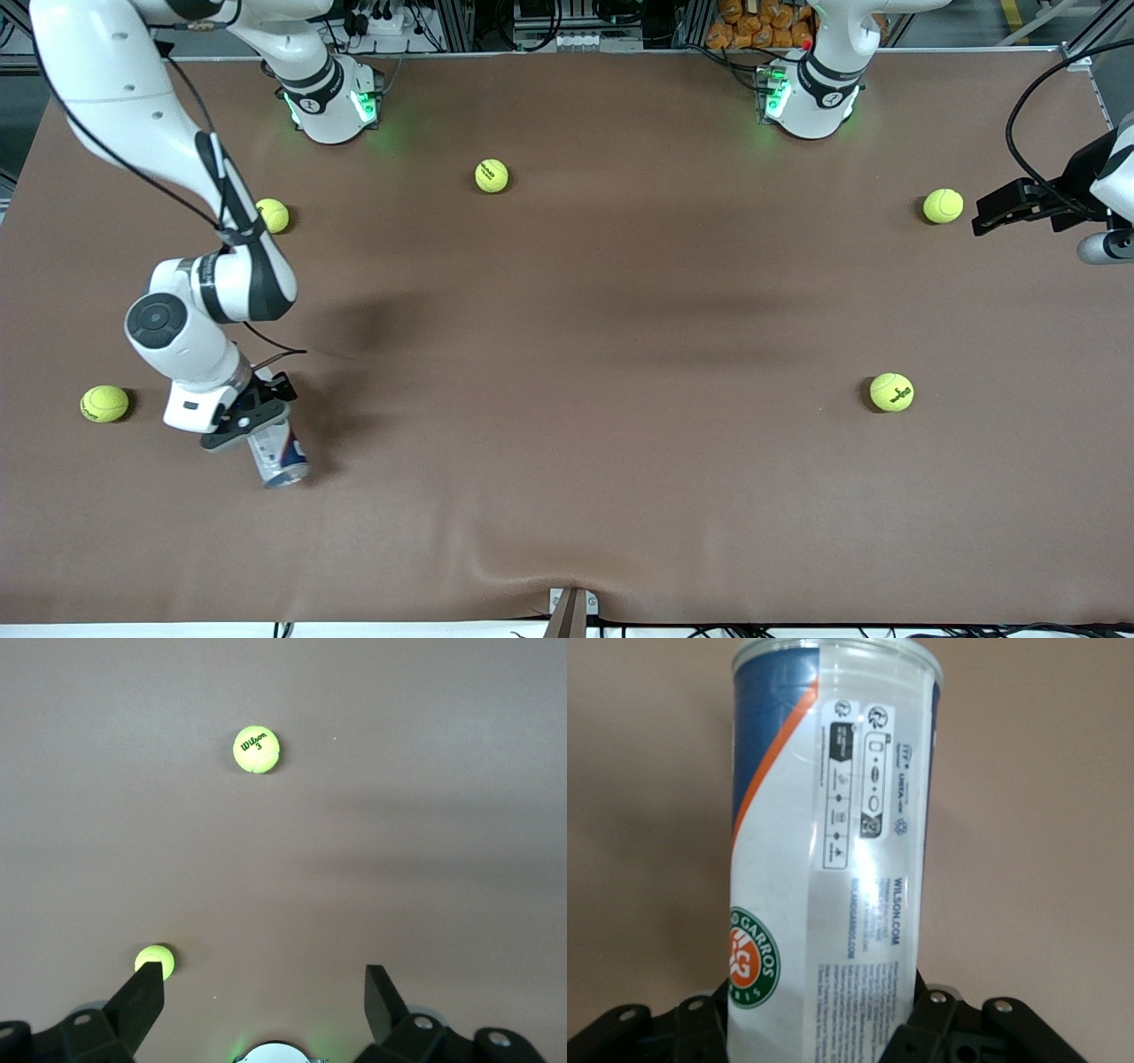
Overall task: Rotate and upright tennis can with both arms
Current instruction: 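Lift and carry the can with the right gripper to table center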
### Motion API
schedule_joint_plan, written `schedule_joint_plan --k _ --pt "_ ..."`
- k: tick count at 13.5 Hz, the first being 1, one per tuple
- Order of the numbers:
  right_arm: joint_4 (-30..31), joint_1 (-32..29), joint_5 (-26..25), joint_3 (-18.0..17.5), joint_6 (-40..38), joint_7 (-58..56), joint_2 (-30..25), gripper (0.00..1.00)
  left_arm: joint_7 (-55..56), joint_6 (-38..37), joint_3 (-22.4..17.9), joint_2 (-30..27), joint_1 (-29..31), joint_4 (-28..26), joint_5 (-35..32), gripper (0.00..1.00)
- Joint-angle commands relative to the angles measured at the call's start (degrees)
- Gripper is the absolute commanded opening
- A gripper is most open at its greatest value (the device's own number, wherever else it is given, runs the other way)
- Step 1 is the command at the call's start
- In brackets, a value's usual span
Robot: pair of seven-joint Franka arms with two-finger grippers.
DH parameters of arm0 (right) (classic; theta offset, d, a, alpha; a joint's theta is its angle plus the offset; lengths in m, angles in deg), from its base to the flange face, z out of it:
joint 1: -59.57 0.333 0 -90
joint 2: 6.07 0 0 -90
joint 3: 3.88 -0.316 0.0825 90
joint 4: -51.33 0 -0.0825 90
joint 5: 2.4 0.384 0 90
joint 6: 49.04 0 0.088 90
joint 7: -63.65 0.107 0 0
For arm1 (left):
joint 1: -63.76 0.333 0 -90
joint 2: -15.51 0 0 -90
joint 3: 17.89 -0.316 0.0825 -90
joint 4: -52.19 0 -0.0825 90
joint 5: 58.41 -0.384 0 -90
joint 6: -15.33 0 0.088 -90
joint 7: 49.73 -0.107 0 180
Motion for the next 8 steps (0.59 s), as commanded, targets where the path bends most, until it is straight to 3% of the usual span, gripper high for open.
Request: schedule_joint_plan --k 1,8 --pt "-1.14 5.39 -0.51 -2.21 -0.05 -8.93 -1.34 0.65 -0.25 0.04 0.45 0.04 0.52 0.33 -1.10 1.00" --pt "-4.75 31.93 0.11 -2.92 0.73 -6.22 3.31 0.65 0.10 0.13 0.45 0.14 0.52 -0.11 -1.10 1.00"
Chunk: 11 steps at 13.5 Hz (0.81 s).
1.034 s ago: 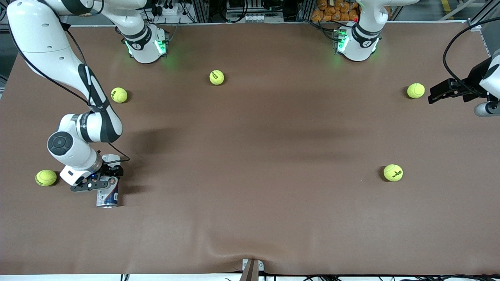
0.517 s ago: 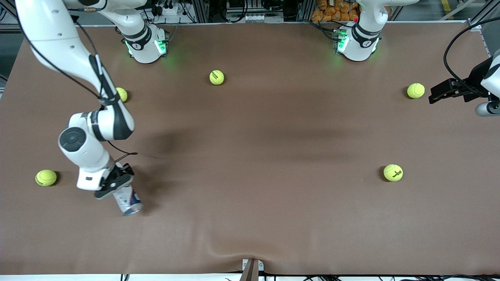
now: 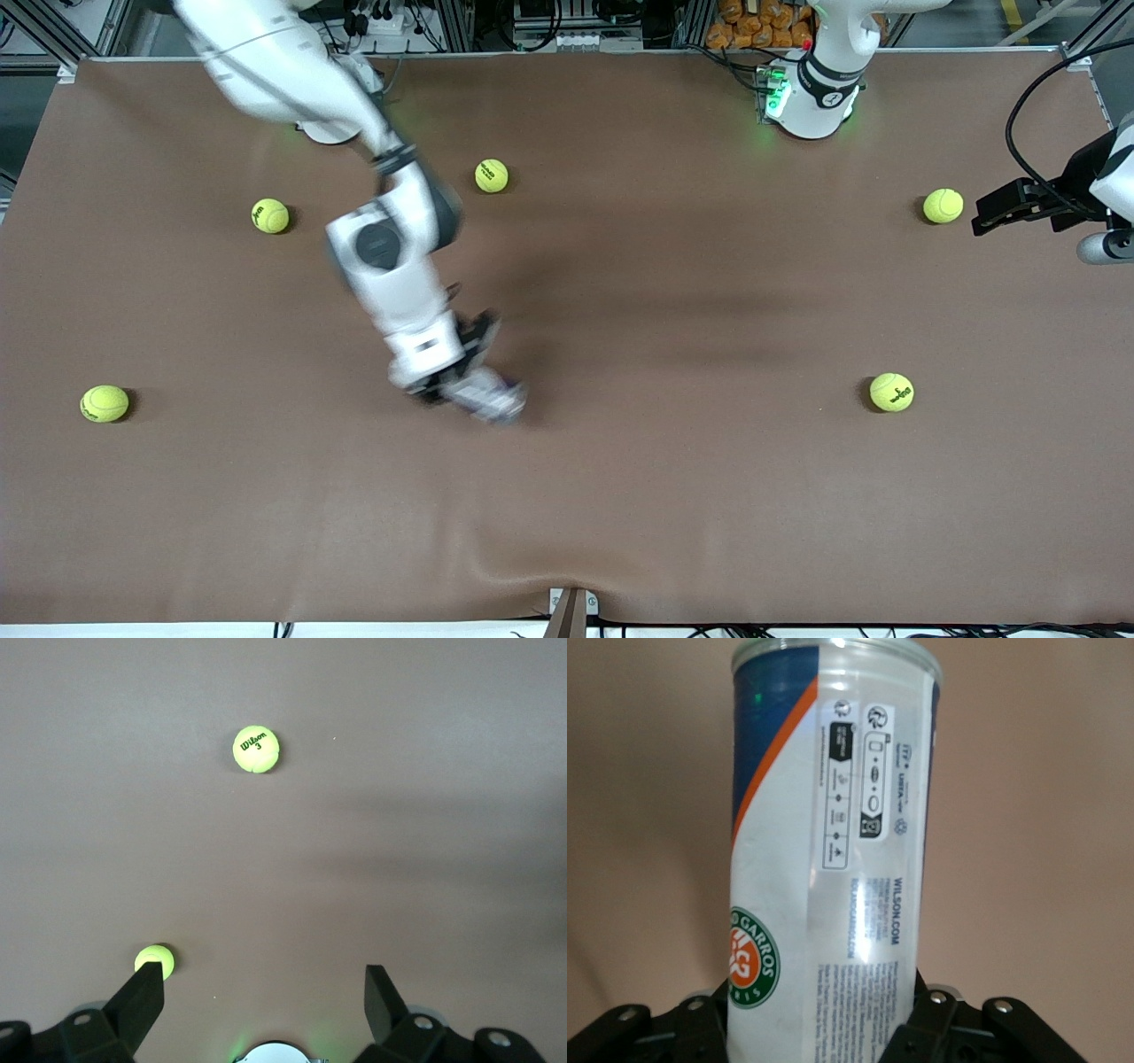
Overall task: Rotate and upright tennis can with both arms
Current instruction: 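Lift and carry the can with the right gripper to table center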
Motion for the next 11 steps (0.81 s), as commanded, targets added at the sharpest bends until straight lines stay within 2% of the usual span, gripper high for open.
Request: schedule_joint_plan --k 1,6,7,8,11 --pt "-3.31 7.81 0.02 0.97 1.32 -1.29 4.28 0.65 0.27 0.13 0.42 -0.14 0.31 -0.37 -1.10 1.00" --pt "-6.39 13.11 0.02 0.97 1.41 -1.20 9.20 0.67 0.10 0.13 0.33 0.21 0.57 -0.28 -1.01 1.00" --pt "-6.74 13.46 0.02 0.97 1.41 -1.20 9.82 0.77 0.10 0.13 0.33 0.21 0.49 -0.46 -1.01 1.00" --pt "-6.74 13.64 0.02 0.97 1.50 -1.20 9.91 1.00 0.36 0.04 0.33 0.04 0.40 -0.46 -1.01 1.00" --pt "-7.88 13.64 0.10 0.97 0.80 -1.03 9.22 1.00 0.36 -0.05 0.51 -0.14 0.40 -0.37 -0.92 1.00"
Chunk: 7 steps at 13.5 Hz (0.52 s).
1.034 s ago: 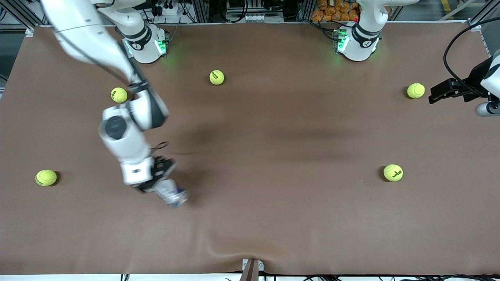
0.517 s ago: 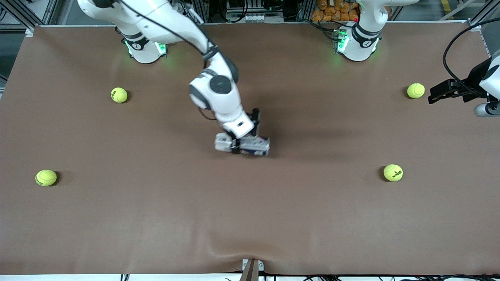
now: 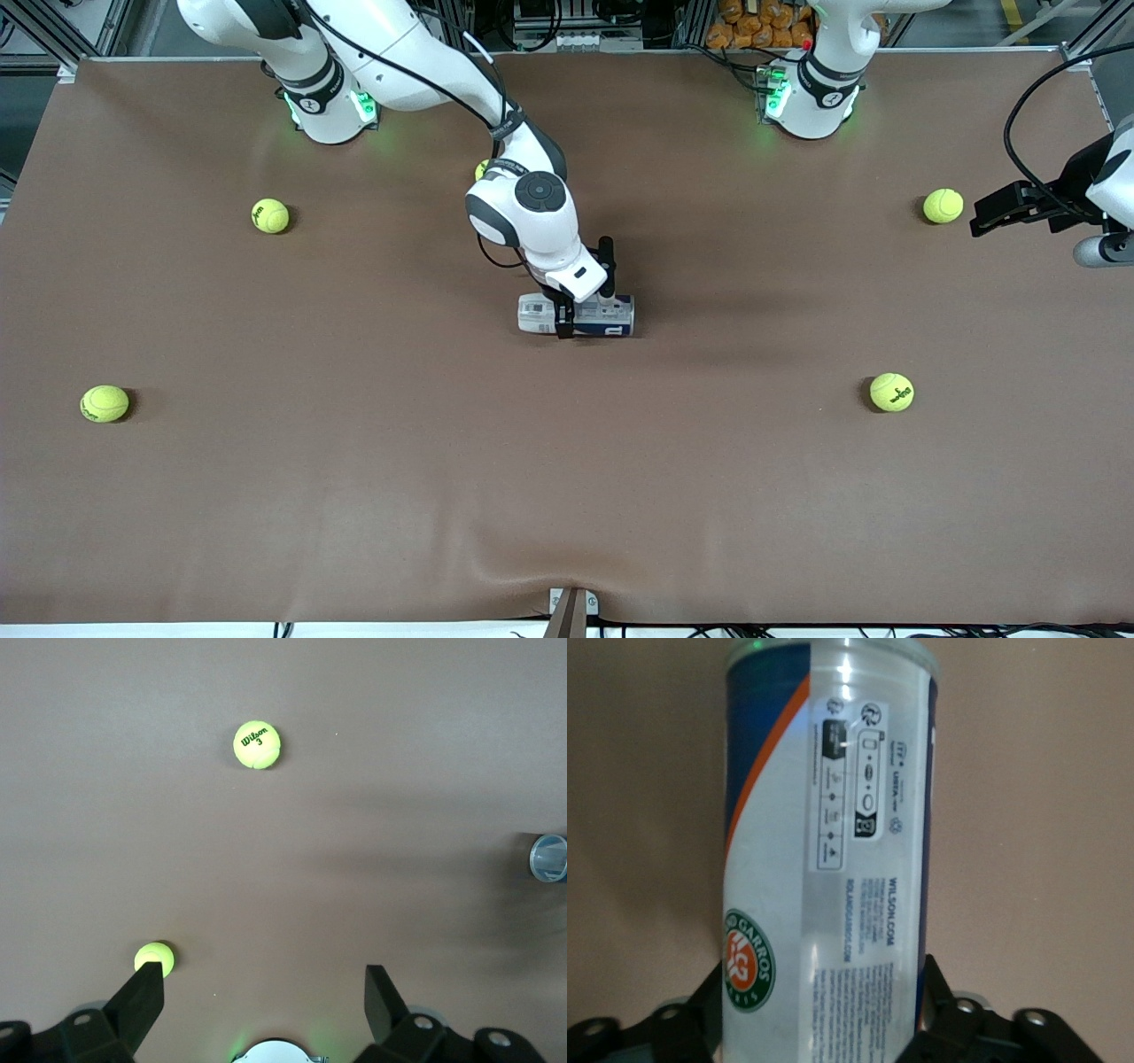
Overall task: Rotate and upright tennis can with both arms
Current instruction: 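Lift and carry the can with the right gripper to table center, then release the can on its side and withdraw the right gripper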
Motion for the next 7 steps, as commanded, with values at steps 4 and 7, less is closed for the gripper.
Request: schedule_joint_plan --k 4,7 --pt "-3.56 0.33 0.02 0.64 -1.79 -1.24 -3.76 1.00 -0.26 0.13 0.17 0.17 0.89 -0.36 -0.84 1.00" --pt "-4.26 -0.02 0.02 0.73 -10.56 -1.33 -10.17 1.00 -0.43 0.22 0.17 0.78 1.67 -0.27 -0.31 1.00"
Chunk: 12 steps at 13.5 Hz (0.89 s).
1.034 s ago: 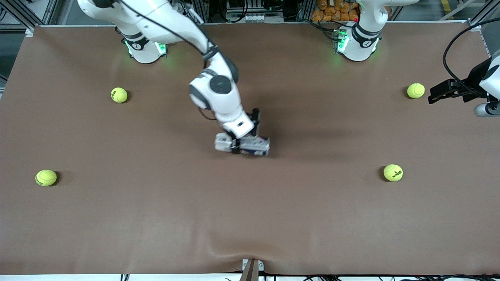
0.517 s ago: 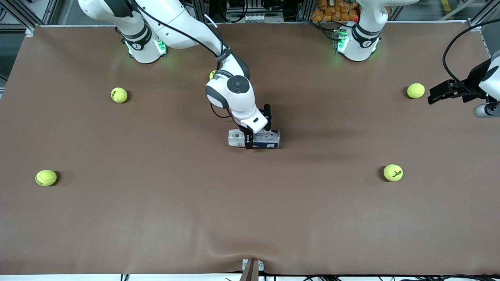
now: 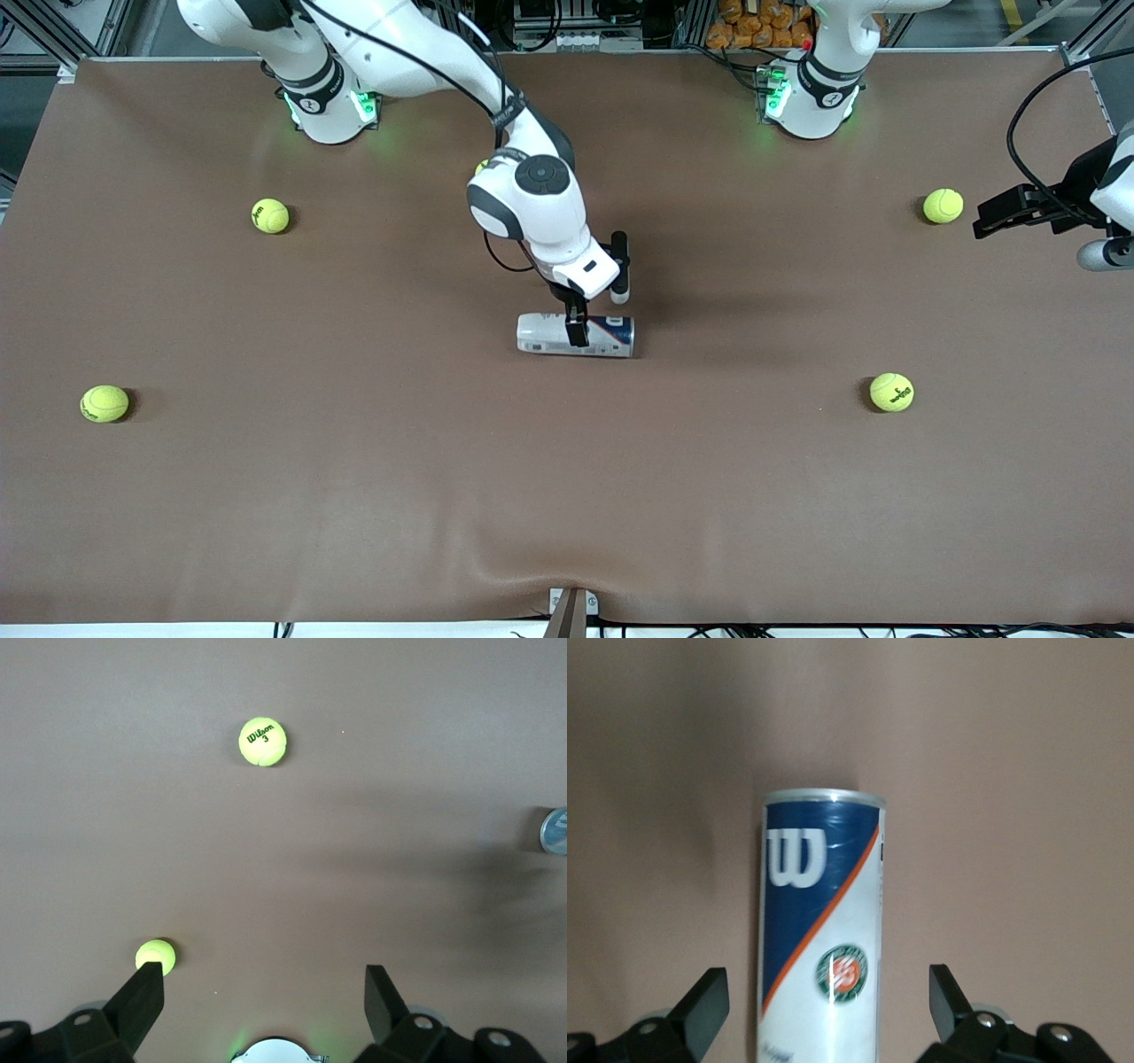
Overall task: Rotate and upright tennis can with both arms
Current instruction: 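Release the can on its side and withdraw the right gripper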
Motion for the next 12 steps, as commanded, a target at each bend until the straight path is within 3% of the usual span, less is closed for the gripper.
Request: schedule_joint_plan --k 1,3,7,12 --pt "0.85 -0.55 0.10 0.48 -8.82 -1.04 -7.98 1.00 -0.60 0.13 0.34 0.52 1.29 -0.18 0.04 1.00" --pt "-0.63 -5.70 0.28 0.48 -17.59 -1.39 -13.26 1.00 -0.08 -1.36 0.69 0.17 0.86 -0.36 2.75 1.00" --pt "-14.14 -20.73 4.67 0.57 -36.05 -3.66 -14.51 1.00 -2.54 -1.45 0.69 4.99 1.04 -0.62 11.72 1.00" --pt "-20.05 -34.37 4.59 0.57 -41.62 -3.59 -14.60 1.00 -2.98 -1.19 0.87 11.49 0.60 -2.99 24.63 1.00"
